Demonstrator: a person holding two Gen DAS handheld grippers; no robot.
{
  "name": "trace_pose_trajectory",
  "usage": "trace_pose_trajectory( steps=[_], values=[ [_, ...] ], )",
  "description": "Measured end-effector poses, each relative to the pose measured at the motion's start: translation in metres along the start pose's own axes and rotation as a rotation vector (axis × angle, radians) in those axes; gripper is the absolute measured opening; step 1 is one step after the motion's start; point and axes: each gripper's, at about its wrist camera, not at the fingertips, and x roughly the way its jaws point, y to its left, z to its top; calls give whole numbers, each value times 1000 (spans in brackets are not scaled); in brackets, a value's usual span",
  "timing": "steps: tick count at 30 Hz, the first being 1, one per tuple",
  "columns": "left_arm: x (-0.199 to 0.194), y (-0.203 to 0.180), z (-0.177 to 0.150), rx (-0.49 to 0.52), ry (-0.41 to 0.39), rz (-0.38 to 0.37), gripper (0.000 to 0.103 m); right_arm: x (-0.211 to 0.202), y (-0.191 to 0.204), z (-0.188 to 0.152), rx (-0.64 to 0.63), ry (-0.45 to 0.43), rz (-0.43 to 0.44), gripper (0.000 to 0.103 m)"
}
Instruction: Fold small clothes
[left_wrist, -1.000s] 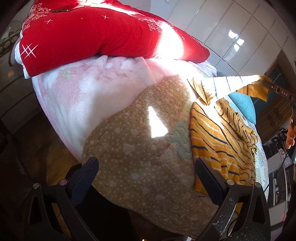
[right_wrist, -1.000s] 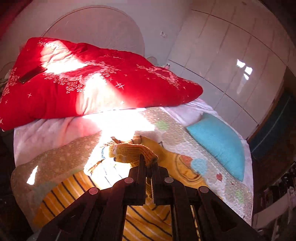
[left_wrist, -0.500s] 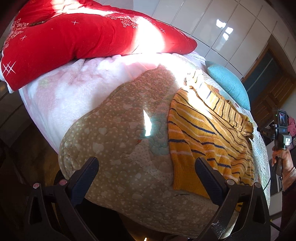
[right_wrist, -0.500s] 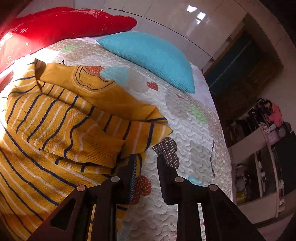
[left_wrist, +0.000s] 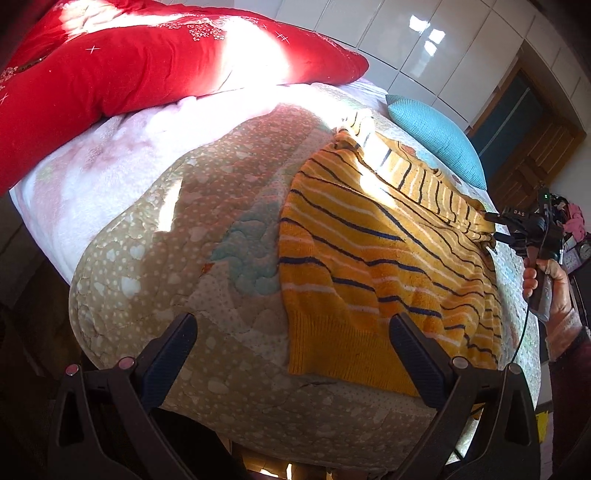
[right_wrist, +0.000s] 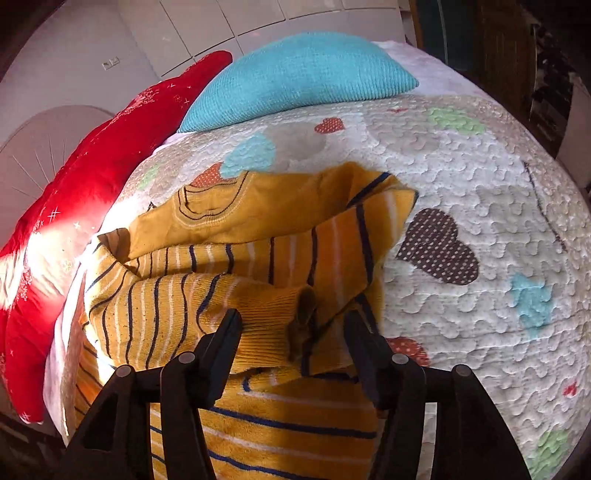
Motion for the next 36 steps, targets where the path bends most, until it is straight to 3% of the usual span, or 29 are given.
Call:
trace_pose_trajectory(
  steps=[1, 6, 10, 11, 13, 16, 19, 21, 26, 29, 31, 33, 36],
  values=[
    [-1, 0, 0, 1, -1, 2, 103, 7, 3, -1, 3, 32, 21, 10],
    [-5, 5, 1, -3, -17, 25, 103, -18, 9, -3, -64, -69, 0, 9],
    [2, 11, 2, -24, -4, 10, 103, -15, -19, -2, -41, -38, -252, 15],
    [4, 10, 2, -26, -3, -1, 103, -18, -24, -3, -22, -30, -276, 15],
    [6, 6, 1, -17, -6, -21, 103, -37, -22, -7, -2, -80, -258, 26],
    [11, -2, -1, 22, -2, -33, 103, -62, 16, -4, -87, -160, -217, 47],
    [12, -8, 1, 60, -15, -52, 103, -58, 73, 7, -164, -135, -62, 59],
    [9, -10, 3, 79, -40, -49, 103, -38, 114, 16, -201, -89, 38, 61],
    [10, 7, 10, 59, -54, -39, 103, 33, 208, 29, -307, 21, 93, 61],
    [11, 27, 14, 20, -53, -28, 103, 75, 243, 35, -331, 76, 102, 51],
    [12, 41, 17, -7, -52, -22, 103, 106, 260, 37, -358, 124, 46, 11],
    [15, 53, 19, -33, -46, -20, 103, 138, 270, 37, -386, 182, -28, 5],
    [21, 65, 21, -56, -34, -19, 103, 171, 281, 41, -436, 171, -156, 5]
  ],
)
